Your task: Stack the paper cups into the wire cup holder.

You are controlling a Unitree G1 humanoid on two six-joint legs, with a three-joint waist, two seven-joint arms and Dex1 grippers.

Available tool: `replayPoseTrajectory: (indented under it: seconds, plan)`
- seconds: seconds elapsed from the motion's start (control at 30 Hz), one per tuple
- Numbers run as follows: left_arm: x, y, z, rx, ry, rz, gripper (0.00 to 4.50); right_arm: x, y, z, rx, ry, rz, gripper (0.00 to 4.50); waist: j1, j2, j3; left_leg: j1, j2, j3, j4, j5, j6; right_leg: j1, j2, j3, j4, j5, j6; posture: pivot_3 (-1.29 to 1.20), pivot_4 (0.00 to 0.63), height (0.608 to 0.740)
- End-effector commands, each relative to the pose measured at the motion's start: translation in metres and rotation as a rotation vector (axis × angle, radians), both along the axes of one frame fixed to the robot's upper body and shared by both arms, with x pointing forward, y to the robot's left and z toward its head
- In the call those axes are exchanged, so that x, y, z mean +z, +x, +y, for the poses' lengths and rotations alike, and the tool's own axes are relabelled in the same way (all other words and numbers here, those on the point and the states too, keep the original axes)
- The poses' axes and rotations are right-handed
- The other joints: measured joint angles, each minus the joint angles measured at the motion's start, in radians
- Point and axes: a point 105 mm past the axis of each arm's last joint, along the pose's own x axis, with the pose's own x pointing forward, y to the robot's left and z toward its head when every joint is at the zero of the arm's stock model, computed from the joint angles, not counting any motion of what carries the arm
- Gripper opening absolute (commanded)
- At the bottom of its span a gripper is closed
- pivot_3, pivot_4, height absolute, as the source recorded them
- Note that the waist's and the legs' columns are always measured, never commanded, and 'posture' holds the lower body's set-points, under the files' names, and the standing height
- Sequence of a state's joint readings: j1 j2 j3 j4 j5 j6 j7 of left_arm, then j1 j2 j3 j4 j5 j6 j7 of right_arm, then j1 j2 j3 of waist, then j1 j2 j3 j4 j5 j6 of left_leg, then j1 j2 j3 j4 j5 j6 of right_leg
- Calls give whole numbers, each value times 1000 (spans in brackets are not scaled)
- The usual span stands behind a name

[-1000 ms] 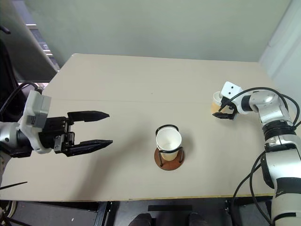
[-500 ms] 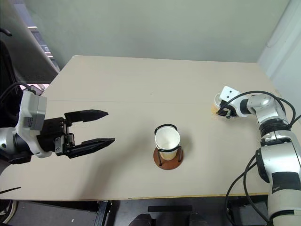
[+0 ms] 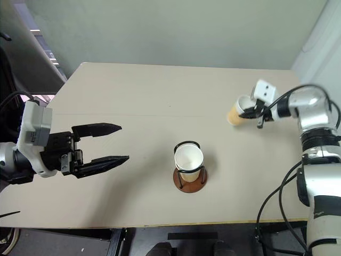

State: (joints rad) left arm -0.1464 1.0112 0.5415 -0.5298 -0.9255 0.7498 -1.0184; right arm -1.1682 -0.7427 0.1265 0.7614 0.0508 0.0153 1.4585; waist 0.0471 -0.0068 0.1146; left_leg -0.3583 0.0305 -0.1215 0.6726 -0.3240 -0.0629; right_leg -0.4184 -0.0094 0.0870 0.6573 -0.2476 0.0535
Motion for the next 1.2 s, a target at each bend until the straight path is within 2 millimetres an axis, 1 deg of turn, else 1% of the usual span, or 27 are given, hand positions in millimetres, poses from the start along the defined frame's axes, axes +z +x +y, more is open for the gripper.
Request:
replayPoseTrajectory:
  seconds: [0.03,0.07,0.13,0.23,0.3,0.4,0.5,0.6,0.87,1.13,1.17,1.2]
  plan:
    - [-2,0,10,37,51,-12,4500,56,-60,45,313,113,-74,22,-5,0,0,0,0,1,-2,0,-1,0,2,-1,-2,0,-1,0,150,740]
    - [-5,1,11,39,55,-6,4500,59,-73,55,367,124,-69,22,-8,0,0,0,0,2,-3,0,-3,1,4,-1,-4,-1,-2,0,150,740]
    - [-7,1,9,30,53,-2,4500,56,-95,69,461,124,-43,22,-12,-1,-1,0,2,2,-6,2,-6,1,7,-3,-10,-2,-4,0,150,740]
    - [-9,2,6,19,48,-1,4500,46,-117,81,553,104,6,22,-11,-1,0,1,3,-2,-7,3,-8,2,8,-4,-10,-3,-5,0,150,740]
    - [-11,3,4,15,47,1,4500,33,-125,86,583,59,30,22,-13,-1,0,1,2,-3,-6,3,-8,2,7,-4,-8,-3,-4,0,150,740]
    - [-12,4,2,6,47,3,4500,19,-125,88,574,17,46,22,-18,-2,0,4,2,-6,-5,3,-7,4,7,-3,-7,-2,-4,0,150,740]
    - [-11,3,1,0,46,3,4500,11,-126,88,575,-8,64,22,-21,-2,0,6,2,-7,-6,3,-7,5,7,-3,-5,-3,-4,0,150,740]
    - [-11,2,0,-5,45,3,4500,3,-122,89,558,-34,60,22,-23,-2,0,7,2,-7,-6,3,-7,5,7,-3,-4,-3,-5,0,150,740]
    - [-11,-4,-1,-22,43,11,4500,-10,-120,95,571,-71,61,22,-25,-2,0,7,2,-7,-7,2,-7,5,7,-3,-5,-3,-5,0,150,740]
    - [-10,-8,0,-27,37,11,4500,-12,-120,99,586,-87,58,22,-25,-2,0,7,2,-7,-7,2,-7,5,7,-3,-5,-3,-5,0,150,740]
    - [-10,-7,0,-26,37,11,4500,-12,-120,100,585,-88,58,391,-24,-2,0,7,2,-7,-7,2,-7,5,7,-3,-5,-3,-5,0,150,740]
    - [-11,-7,0,-25,37,11,4500,-12,-120,100,584,-88,58,619,-24,-2,0,7,2,-7,-7,2,-7,5,7,-3,-5,-3,-5,0,150,740]
